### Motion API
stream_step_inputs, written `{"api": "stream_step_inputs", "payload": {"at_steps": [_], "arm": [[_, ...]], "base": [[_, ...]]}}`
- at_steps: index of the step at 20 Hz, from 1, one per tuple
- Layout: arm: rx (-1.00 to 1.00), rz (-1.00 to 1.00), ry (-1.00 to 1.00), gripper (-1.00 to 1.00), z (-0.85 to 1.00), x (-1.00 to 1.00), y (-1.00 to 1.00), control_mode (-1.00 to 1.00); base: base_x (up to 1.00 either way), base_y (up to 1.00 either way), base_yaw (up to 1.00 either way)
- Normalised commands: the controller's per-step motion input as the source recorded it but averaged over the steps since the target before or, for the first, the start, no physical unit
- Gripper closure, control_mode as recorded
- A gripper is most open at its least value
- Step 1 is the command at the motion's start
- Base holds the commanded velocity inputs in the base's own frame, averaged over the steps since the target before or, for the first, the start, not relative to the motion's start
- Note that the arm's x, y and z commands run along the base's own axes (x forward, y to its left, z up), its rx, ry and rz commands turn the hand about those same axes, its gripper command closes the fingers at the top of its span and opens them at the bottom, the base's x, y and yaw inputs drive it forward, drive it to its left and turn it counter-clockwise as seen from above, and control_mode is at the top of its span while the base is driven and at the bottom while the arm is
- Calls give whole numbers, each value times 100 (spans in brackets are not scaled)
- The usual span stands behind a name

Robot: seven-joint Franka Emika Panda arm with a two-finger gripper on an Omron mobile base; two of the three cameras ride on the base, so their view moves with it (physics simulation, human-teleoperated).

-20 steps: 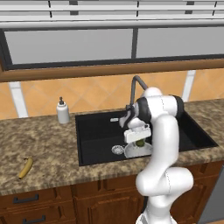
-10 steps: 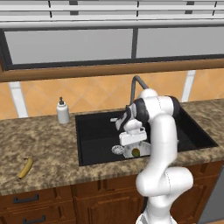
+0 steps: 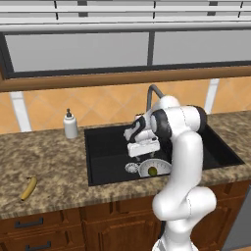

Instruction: Put the colander in the sink, put the banana, mango in the colander, and turn on the sink faucet and pour water over the colander.

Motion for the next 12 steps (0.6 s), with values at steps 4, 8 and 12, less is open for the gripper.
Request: {"api": "stream_step_inputs", "payload": {"at_steps": [4, 8, 12], "arm": [[0, 0, -28, -100, 93, -56, 55, -100], [0, 0, -22, -100, 100, -33, 82, -100], [0, 0, -17, -100, 100, -24, 65, -100]], "base": [[0, 0, 0], [0, 0, 0], [0, 0, 0]]}}
